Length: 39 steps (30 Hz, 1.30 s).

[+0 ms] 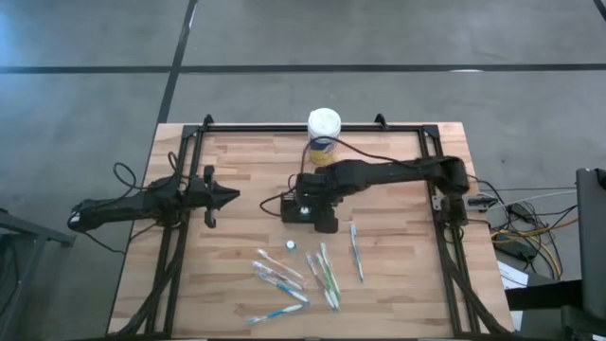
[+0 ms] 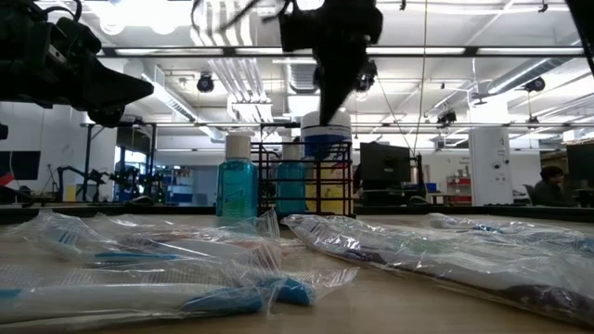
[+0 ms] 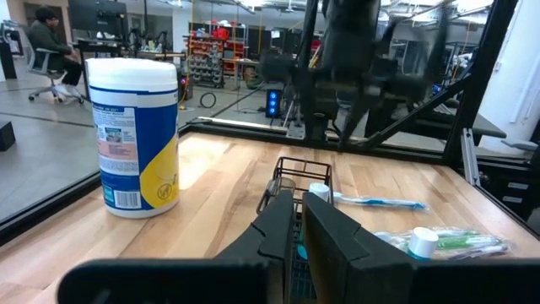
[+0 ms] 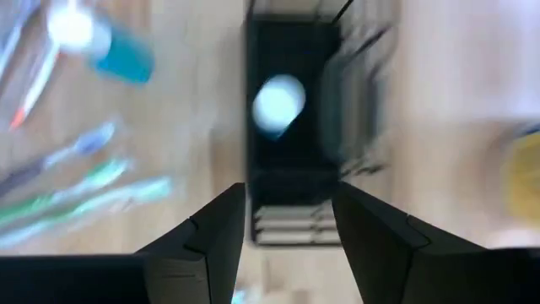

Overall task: Pick & Place toothbrushing station
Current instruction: Adjust the black wire organizer

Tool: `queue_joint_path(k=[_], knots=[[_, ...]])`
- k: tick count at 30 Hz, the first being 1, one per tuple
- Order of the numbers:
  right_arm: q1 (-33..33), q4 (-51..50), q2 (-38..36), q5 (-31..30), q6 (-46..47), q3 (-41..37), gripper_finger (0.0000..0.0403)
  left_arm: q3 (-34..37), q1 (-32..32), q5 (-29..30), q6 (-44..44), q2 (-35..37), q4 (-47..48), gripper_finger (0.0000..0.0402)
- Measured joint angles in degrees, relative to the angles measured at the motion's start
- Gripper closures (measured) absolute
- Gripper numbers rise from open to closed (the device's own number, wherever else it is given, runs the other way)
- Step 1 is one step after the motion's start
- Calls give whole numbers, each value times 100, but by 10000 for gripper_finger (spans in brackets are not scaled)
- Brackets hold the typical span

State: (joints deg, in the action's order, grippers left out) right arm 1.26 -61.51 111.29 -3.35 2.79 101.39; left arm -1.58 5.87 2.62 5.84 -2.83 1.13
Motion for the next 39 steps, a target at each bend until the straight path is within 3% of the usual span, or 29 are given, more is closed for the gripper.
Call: queue_joint_path(k=[6, 14, 20, 23, 26, 33, 39], knots=[[511, 2256, -1283, -1077, -472, -1252, 238, 0, -1, -1, 24, -2, 5, 367], [838, 6920, -3020, -1186, -343, -4704, 294, 0, -1, -3, 23, -2, 12, 367], [1037, 9963, -3097, -1016, 17, -6749, 383, 0, -2, -1, 23, 0, 7, 367], [1219, 10965, -2746, -964, 166, -7272, 391, 0, -1, 5, 23, -2, 4, 367], [1353, 11510, -2231, -1013, 332, -7403, 394, 0, -1, 8, 23, -3, 2, 367], [1380, 11493, -847, -1192, 783, -7034, 395, 0, 2, 18, 33, -24, 0, 367], [1352, 11392, -360, -1338, 1191, -6999, 395, 0, 2, 18, 47, -39, 9, 367]])
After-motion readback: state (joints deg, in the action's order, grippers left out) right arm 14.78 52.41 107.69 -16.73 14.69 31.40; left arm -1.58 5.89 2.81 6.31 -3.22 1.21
